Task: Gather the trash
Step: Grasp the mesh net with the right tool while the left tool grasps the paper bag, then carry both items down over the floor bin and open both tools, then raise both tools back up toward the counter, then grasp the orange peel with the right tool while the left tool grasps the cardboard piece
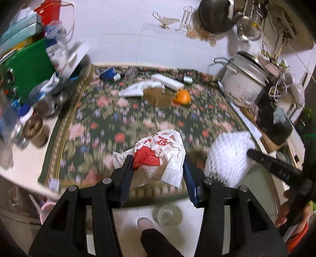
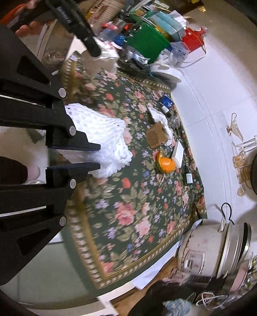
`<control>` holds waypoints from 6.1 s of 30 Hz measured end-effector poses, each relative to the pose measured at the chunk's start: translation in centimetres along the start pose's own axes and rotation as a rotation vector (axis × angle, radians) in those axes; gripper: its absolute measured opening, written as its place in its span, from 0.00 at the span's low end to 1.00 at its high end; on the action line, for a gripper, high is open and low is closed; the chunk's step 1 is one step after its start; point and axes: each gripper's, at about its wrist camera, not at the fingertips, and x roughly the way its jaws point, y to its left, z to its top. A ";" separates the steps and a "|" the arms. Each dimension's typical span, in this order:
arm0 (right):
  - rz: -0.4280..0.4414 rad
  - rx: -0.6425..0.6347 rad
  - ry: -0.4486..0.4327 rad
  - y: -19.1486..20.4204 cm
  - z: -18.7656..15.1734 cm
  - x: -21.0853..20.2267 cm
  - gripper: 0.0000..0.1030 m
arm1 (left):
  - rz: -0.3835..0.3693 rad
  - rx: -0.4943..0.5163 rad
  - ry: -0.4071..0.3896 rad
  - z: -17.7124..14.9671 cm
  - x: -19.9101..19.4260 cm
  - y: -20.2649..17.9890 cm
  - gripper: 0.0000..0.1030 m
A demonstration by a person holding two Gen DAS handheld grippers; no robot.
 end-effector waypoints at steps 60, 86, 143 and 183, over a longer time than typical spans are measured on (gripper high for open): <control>0.057 -0.088 0.453 -24.3 -30.5 35.0 0.48 | 0.038 -0.316 0.448 -41.2 46.8 -5.0 0.60; 0.083 -0.038 0.247 -16.0 -15.2 8.7 0.48 | 0.136 -0.178 0.216 -22.5 17.6 -11.3 0.70; 0.146 -0.283 -0.061 -10.7 18.5 3.6 0.61 | 0.325 -0.246 -0.152 15.2 8.4 -10.0 0.75; 0.108 -0.097 0.243 -6.8 18.0 22.1 0.26 | 0.107 -0.232 0.209 15.9 26.3 0.2 0.00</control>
